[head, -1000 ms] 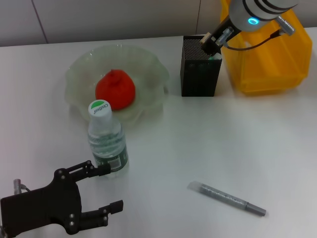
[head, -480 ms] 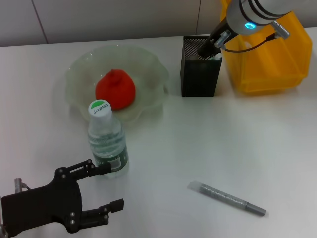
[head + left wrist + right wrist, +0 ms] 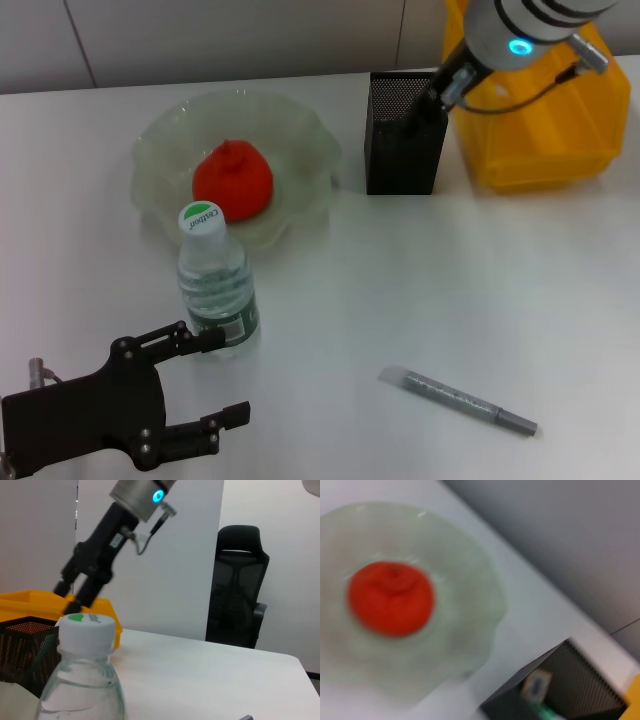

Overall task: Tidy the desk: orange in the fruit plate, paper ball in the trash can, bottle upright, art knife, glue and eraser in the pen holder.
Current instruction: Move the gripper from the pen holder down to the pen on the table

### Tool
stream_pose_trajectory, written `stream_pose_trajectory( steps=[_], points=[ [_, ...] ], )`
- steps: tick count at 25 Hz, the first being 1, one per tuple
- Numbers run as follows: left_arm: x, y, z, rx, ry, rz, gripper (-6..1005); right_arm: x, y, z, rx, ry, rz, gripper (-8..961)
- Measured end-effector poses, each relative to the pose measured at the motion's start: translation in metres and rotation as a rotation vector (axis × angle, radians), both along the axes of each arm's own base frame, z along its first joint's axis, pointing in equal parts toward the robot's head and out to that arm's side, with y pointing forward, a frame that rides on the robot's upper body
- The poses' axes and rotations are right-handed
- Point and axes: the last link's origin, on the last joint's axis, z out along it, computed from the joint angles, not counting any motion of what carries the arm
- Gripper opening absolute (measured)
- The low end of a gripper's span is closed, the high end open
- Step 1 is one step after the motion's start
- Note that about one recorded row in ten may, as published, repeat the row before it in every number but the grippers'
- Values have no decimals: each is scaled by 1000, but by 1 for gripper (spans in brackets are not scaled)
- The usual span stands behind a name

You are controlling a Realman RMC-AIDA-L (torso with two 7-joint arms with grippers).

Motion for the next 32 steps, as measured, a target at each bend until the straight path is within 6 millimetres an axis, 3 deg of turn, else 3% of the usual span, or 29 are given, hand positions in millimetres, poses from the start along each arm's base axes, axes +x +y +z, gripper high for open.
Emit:
stream_pose_trajectory(
  steps=[1,7,9,12,18,23,32],
  points=[
    [0,0,0,1,0,-1,787,-5,-12,0,-59,-9,-32,720],
    [0,0,0,4,2,-6,787,-9,-38,0,-196,-41,-116,720],
    [1,2,0,4,1,-12,787,-5,-54,-12,-330,-61,-183,720],
    [2,3,0,6,3,-15,787,-3,-58,-17,-365,-66,-195,721],
    [4,6,-1,10,7,-20,787,13,-75,-59,-541,-118,-214,720],
    [4,6,-1,9,8,-21,786,18,-84,-78,-602,-143,-196,719],
    [4,5,-1,1,7,-26,786,27,-91,-95,-649,-172,-220,700]
  ],
)
